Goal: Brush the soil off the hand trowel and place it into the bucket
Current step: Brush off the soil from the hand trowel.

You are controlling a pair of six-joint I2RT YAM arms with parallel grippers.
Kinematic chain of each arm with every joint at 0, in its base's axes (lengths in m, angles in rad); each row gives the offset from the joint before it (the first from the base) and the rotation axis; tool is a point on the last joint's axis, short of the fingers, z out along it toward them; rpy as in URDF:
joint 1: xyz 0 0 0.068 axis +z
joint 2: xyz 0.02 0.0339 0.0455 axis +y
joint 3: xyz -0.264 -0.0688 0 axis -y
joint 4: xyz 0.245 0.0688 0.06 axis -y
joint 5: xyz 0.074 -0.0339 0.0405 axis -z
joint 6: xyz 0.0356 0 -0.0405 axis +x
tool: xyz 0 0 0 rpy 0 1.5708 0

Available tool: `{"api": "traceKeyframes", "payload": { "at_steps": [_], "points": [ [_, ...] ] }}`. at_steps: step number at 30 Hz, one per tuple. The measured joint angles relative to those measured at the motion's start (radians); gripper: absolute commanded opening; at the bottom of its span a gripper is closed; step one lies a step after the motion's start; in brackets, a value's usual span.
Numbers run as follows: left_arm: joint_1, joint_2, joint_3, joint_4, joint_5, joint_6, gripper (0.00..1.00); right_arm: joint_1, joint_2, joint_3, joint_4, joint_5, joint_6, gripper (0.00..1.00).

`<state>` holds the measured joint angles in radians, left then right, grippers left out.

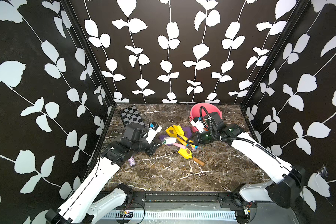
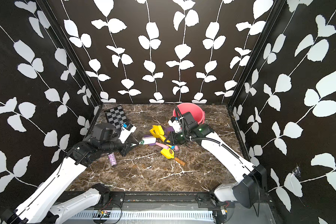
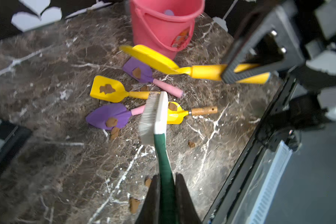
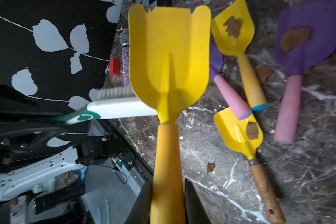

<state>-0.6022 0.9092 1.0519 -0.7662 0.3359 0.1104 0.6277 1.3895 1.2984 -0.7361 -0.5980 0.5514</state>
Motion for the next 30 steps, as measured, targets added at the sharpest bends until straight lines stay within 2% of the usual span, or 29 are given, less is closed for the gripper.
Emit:
{"api": "traceKeyframes", "payload": {
  "at_steps": [8,15,24,30],
  "points": [
    [-0.218,-0.023,-0.014,-0.018,-0.164,0.352,0.0,0.05,0.101,0.024,0.02,-0.131,0.1,0.0],
    [-0.266,-0.015,-0.044,-0.037,-0.257,0.544,0.0,0.081,0.156,0.031,0.049,-0.19,0.142,0.0],
    [-0.273,-0.039,-0.094,0.026,-0.431,0.647,0.0,0.09,0.161,0.031,0.081,-0.214,0.141,0.0],
    [-0.28,-0.04,-0.094,0.029,-0.488,0.671,0.0,0.085,0.153,0.031,0.105,-0.213,0.126,0.0]
  ]
}}
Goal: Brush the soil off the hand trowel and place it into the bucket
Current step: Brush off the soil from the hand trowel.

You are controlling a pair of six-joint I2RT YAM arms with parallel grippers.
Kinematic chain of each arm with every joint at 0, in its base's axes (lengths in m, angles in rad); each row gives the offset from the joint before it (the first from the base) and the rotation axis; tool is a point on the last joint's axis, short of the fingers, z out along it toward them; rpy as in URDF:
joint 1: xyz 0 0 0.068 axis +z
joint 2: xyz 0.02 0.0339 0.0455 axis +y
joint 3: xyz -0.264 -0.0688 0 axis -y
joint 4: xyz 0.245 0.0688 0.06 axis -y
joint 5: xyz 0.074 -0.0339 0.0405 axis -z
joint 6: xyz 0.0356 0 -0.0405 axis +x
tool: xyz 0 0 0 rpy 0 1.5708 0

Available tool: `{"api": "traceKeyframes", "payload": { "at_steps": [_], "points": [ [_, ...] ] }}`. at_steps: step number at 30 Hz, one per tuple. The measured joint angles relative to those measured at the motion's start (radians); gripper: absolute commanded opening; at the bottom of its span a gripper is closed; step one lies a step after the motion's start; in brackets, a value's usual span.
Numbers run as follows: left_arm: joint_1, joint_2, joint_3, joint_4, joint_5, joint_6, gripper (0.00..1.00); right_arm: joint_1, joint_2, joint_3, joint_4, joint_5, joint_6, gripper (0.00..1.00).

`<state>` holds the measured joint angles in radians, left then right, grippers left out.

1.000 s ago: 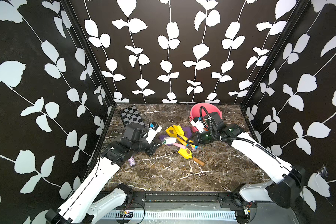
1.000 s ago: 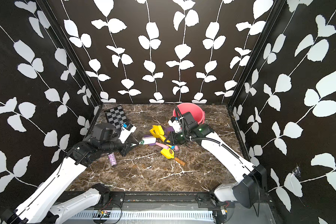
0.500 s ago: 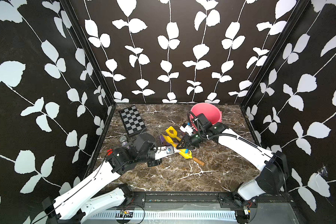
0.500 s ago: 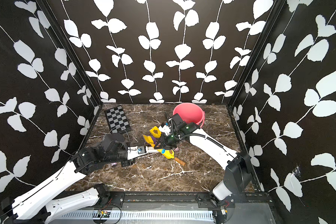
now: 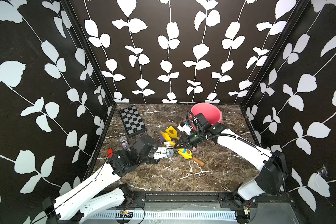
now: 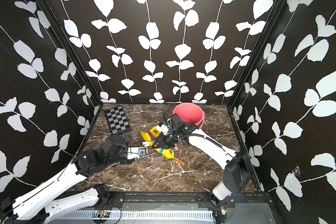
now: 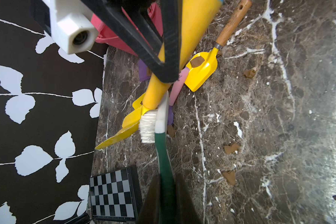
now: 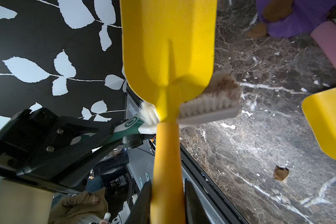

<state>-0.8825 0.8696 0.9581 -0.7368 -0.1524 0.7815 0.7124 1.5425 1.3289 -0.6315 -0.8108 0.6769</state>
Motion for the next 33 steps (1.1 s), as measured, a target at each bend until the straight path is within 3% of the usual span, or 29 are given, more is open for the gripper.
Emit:
{"api": "traceKeyframes", "payload": {
  "at_steps": [9,19,23,33],
  "points": [
    [0.009,0.0,-0.002,-0.092,-0.129,0.001,0.0,-0.022,-0.041,-0.016,-0.039,-0.006,-0.003,0.0],
    [0.009,0.018,0.025,-0.104,0.101,-0.022,0.0,-0.012,-0.027,-0.049,-0.022,-0.013,0.008,0.0],
    [0.009,0.026,0.026,-0.085,0.124,-0.012,0.0,-0.002,-0.013,-0.05,-0.031,-0.012,-0.005,0.0],
    [0.009,0.057,0.028,-0.114,-0.079,0.077,0.0,-0.005,-0.014,-0.059,-0.081,-0.016,-0.065,0.0]
  ]
}}
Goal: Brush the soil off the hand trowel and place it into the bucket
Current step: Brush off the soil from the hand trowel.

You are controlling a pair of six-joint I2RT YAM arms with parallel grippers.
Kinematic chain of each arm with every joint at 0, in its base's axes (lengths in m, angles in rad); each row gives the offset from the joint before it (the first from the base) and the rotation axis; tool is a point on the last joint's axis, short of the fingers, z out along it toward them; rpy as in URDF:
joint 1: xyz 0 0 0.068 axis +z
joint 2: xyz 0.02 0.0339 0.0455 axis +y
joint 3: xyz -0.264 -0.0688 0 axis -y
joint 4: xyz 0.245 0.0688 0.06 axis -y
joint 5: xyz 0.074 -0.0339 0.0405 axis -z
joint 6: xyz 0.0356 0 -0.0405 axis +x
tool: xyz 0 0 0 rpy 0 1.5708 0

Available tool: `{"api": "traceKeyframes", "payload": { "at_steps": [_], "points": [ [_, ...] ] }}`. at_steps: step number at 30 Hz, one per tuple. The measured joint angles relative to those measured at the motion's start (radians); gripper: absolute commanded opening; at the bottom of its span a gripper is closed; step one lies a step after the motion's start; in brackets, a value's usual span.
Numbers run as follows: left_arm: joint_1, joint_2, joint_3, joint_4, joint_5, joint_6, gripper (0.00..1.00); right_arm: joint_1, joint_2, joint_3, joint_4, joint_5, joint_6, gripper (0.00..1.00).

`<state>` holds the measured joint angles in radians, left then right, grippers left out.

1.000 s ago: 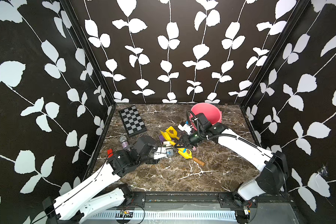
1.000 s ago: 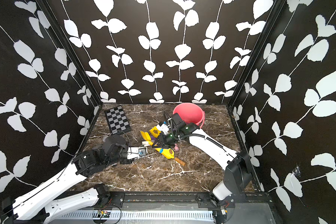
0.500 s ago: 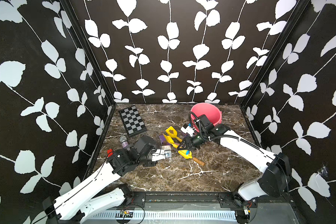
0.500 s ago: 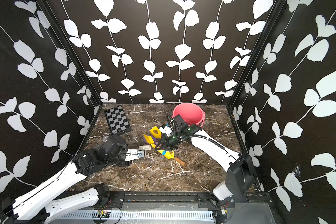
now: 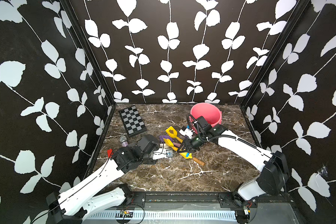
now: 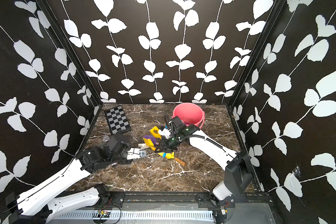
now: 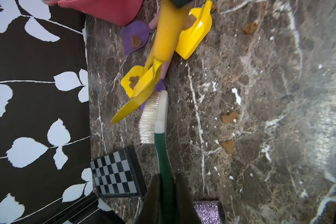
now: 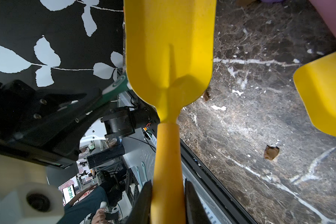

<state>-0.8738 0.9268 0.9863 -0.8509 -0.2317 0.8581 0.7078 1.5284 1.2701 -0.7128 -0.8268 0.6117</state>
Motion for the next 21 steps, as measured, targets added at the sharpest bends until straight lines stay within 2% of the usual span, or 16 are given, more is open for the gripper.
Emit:
{"api": "traceKeyframes", "payload": {
  "at_steps": [7,10,21],
  "points": [
    [0.0,-0.018,-0.028,0.015,-0.095,0.061,0.0,-0.01,-0.012,-0.01,-0.059,-0.006,-0.045,0.0],
    [0.0,-0.006,-0.03,0.015,-0.099,0.068,0.0,-0.031,-0.04,-0.024,-0.06,-0.017,-0.044,0.0],
    [-0.03,0.025,-0.025,0.033,0.087,0.051,0.0,-0.032,-0.037,-0.024,-0.009,-0.046,-0.011,0.0]
  ]
}}
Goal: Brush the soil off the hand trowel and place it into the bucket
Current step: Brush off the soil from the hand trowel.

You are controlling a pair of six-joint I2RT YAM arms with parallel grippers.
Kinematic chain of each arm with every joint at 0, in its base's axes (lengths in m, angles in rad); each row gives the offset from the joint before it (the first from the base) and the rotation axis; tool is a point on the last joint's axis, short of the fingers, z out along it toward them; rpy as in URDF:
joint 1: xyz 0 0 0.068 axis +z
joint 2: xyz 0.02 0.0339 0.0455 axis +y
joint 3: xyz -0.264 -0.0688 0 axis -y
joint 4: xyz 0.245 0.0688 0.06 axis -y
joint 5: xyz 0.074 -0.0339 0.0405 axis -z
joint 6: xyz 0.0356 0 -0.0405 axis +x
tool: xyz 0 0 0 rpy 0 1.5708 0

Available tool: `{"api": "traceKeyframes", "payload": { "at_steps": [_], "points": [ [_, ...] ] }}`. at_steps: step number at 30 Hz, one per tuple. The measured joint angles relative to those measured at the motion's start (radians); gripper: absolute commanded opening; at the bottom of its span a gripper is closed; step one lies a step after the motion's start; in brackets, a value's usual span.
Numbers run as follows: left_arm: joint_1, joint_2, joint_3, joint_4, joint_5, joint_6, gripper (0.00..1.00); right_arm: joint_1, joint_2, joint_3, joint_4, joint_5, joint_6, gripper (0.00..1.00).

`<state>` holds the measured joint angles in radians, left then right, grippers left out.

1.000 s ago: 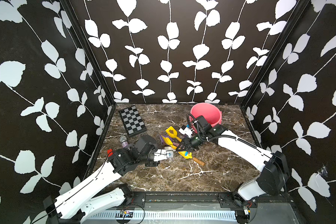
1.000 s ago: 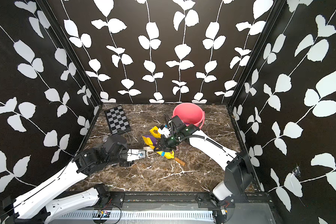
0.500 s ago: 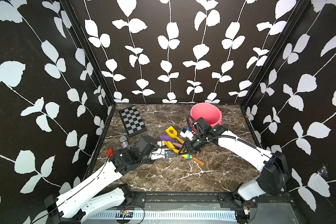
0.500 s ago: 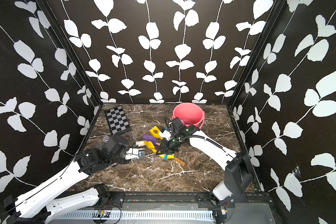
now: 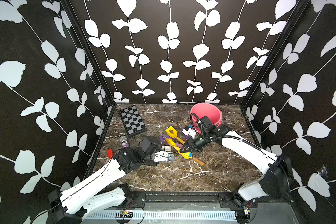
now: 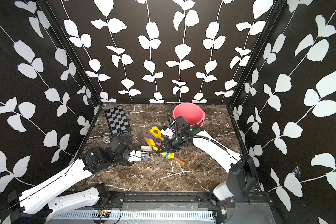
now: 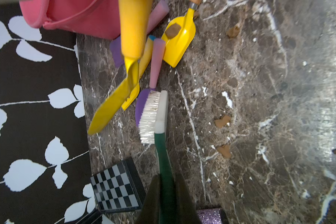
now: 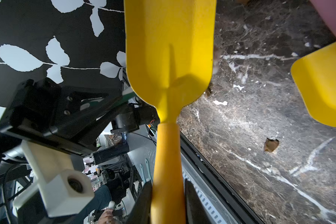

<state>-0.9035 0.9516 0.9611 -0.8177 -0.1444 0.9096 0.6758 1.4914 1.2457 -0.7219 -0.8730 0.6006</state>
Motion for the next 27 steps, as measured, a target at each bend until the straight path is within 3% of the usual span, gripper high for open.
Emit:
{"api": "traceKeyframes", "payload": {
  "at_steps": [3,12,19,23,27],
  "points": [
    [-0.006,0.003,0.0,0.024,-0.006,0.015,0.0,0.003,0.008,0.0,-0.006,-0.001,-0.007,0.0],
    [-0.005,-0.023,-0.03,0.066,-0.164,0.078,0.0,-0.011,0.003,-0.027,-0.035,-0.002,-0.044,0.0],
    [0.065,-0.023,-0.053,0.082,-0.275,0.093,0.0,-0.034,-0.037,-0.037,-0.069,-0.007,-0.059,0.0],
    [0.081,-0.023,-0.048,0.08,-0.287,0.034,0.0,-0.08,-0.08,-0.036,-0.077,-0.002,-0.067,0.0],
    [0.094,-0.023,-0.003,0.079,-0.235,-0.111,0.0,-0.142,-0.098,0.023,-0.13,0.039,-0.089,0.0]
  ]
}}
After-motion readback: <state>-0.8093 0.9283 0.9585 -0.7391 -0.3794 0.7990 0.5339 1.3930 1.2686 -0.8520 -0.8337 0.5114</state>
